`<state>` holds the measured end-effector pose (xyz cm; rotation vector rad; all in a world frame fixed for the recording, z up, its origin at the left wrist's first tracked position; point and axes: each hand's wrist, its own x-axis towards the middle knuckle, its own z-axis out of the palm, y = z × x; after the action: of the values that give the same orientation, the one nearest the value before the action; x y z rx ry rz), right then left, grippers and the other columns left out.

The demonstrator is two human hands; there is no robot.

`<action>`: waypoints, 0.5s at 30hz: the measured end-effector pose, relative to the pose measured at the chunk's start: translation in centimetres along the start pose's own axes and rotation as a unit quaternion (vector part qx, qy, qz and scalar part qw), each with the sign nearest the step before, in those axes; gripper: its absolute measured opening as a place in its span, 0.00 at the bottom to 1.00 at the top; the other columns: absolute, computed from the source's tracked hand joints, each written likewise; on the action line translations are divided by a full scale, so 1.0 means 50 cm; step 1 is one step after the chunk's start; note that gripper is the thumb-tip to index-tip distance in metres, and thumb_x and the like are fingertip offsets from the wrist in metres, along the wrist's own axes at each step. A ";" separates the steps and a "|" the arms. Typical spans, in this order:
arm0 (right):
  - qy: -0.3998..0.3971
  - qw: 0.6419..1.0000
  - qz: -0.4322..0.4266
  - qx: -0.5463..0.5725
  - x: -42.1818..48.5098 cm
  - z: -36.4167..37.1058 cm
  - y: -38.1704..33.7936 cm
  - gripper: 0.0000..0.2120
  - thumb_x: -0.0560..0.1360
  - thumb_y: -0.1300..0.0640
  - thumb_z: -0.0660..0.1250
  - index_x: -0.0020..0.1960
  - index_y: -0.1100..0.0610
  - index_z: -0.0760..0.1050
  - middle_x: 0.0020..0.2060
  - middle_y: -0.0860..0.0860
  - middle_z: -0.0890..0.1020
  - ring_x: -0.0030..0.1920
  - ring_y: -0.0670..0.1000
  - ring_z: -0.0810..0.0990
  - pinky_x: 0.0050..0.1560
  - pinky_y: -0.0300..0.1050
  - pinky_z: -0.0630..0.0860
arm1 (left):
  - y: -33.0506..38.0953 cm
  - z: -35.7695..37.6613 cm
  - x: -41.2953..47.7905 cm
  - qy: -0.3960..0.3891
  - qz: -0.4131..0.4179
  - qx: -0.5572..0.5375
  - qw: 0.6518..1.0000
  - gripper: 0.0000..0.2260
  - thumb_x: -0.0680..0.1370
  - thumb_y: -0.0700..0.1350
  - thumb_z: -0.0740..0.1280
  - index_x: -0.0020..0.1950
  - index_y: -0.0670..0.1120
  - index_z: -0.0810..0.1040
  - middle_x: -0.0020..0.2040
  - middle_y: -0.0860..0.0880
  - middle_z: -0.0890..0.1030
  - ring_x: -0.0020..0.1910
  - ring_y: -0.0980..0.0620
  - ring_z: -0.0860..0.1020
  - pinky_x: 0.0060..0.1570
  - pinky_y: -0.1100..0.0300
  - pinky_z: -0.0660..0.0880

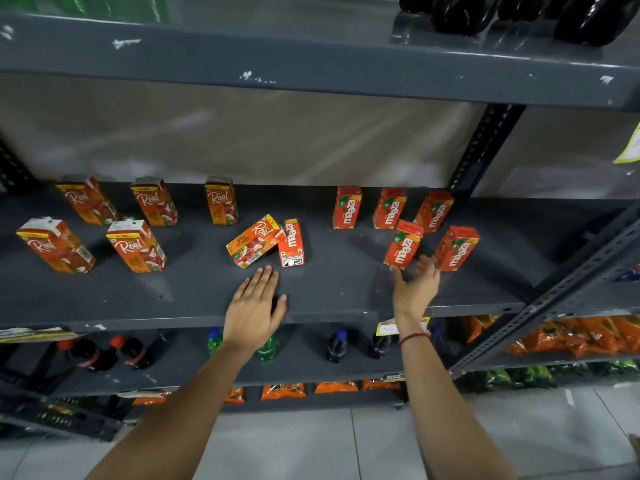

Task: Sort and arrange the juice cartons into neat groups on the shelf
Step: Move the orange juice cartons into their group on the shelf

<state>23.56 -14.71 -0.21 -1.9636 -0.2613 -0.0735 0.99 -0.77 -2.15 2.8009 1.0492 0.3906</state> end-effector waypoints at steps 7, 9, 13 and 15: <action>-0.148 0.989 -0.022 0.001 -0.105 0.119 -0.114 0.18 0.73 0.54 0.69 0.54 0.67 0.75 0.50 0.63 0.79 0.53 0.62 0.78 0.58 0.58 0.73 | -0.002 -0.002 -0.001 0.000 0.002 -0.021 1.000 0.25 0.78 0.53 0.50 0.65 0.38 0.72 0.65 0.39 0.75 0.65 0.43 0.72 0.64 0.47 0.68; -0.240 0.970 -0.012 -0.035 -0.110 0.155 -0.151 0.19 0.74 0.52 0.69 0.52 0.68 0.76 0.48 0.62 0.81 0.52 0.60 0.78 0.57 0.53 0.73 | -0.004 0.000 -0.001 0.002 0.004 -0.025 1.000 0.25 0.78 0.53 0.50 0.66 0.38 0.71 0.66 0.39 0.74 0.65 0.43 0.72 0.65 0.47 0.68; -0.346 0.935 0.030 -0.069 -0.115 0.207 -0.208 0.14 0.74 0.50 0.68 0.42 0.62 0.76 0.44 0.60 0.81 0.45 0.57 0.79 0.45 0.47 0.72 | -0.006 0.005 0.001 0.003 0.009 -0.018 1.000 0.26 0.78 0.53 0.49 0.66 0.38 0.70 0.66 0.39 0.74 0.66 0.43 0.72 0.66 0.48 0.67; -0.361 0.927 0.042 -0.095 -0.112 0.228 -0.222 0.13 0.73 0.52 0.69 0.47 0.63 0.78 0.50 0.60 0.81 0.52 0.57 0.80 0.49 0.46 0.74 | -0.008 0.007 0.002 0.006 0.012 -0.015 1.000 0.26 0.78 0.54 0.49 0.67 0.38 0.70 0.67 0.39 0.73 0.66 0.44 0.71 0.66 0.48 0.66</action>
<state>14.90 -0.94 4.29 -2.1250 -0.6657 0.7193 0.93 -0.41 -2.56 2.7905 1.0060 0.4222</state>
